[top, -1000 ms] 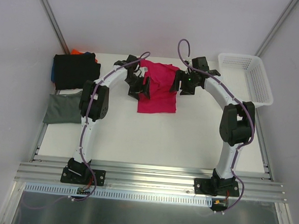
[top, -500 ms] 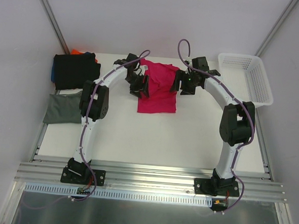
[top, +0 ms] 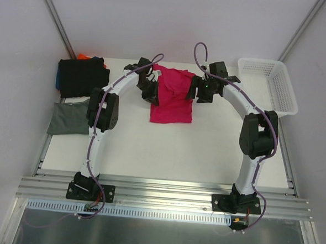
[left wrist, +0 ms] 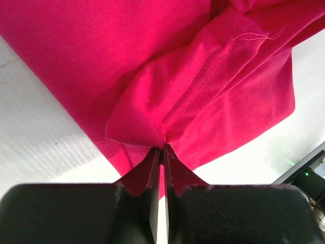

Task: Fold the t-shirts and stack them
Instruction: Fold the tshirt

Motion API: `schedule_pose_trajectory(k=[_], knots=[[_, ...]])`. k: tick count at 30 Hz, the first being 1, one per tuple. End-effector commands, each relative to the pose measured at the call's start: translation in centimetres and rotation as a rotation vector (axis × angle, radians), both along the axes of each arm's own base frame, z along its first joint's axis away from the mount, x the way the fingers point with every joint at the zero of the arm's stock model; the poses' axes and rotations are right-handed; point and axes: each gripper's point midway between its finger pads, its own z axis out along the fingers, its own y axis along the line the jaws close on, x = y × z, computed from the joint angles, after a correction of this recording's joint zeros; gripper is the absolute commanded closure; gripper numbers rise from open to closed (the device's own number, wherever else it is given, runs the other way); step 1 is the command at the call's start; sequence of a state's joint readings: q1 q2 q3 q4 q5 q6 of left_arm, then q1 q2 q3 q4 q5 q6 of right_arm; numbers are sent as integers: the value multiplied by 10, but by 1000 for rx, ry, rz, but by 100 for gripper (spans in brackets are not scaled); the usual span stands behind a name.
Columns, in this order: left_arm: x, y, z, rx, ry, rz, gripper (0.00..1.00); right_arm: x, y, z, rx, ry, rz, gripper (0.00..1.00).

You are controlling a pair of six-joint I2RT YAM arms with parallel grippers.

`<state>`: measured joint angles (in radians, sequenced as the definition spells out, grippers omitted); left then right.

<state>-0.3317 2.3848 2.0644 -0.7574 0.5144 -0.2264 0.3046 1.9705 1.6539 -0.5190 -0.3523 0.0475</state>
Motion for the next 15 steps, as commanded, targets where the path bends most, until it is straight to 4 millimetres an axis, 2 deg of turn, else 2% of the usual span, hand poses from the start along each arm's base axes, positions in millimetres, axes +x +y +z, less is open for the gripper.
schedule_pose_trajectory(k=[1,2,3,4,8,9,12,15], knots=[[10,3,27,-20,-62,11,95,8,4,32,22,-95,6,28],[11,5,30,-12,-72,17,76,8,5,33,21,-96,7,28],[11,6,30,-8,-72,20,68,8,5,31,22,-92,5,28],[12,8,31,-8,-75,20,66,8,6,31,24,-89,7,27],[10,8,36,-11,-78,24,67,10,10,31,28,-90,12,27],[9,9,37,-11,-77,25,73,11,10,31,29,-91,11,27],[8,8,37,-16,-73,24,81,12,11,31,32,-91,10,27],[7,8,42,-18,-77,28,73,13,12,32,36,-92,12,27]])
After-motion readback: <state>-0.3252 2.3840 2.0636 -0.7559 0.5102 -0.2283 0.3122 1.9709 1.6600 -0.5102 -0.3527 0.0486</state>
